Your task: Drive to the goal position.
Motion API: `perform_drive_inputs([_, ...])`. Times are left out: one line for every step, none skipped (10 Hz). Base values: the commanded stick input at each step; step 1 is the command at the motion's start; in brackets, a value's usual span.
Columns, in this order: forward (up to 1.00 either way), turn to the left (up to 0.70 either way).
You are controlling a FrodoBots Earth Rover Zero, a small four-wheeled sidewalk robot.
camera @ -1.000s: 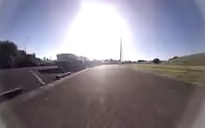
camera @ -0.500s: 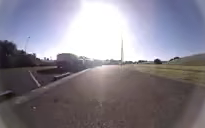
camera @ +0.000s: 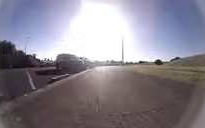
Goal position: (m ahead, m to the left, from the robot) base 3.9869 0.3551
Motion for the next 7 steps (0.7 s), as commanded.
perform_drive_inputs([0.70,0.00])
perform_drive_inputs([0.70,-0.03])
perform_drive_inputs([0.70,-0.08])
perform_drive_inputs([0.70,-0.13])
perform_drive_inputs([0.70,-0.18])
perform_drive_inputs([0.70,-0.23])
perform_drive_inputs([0.70,-0.28])
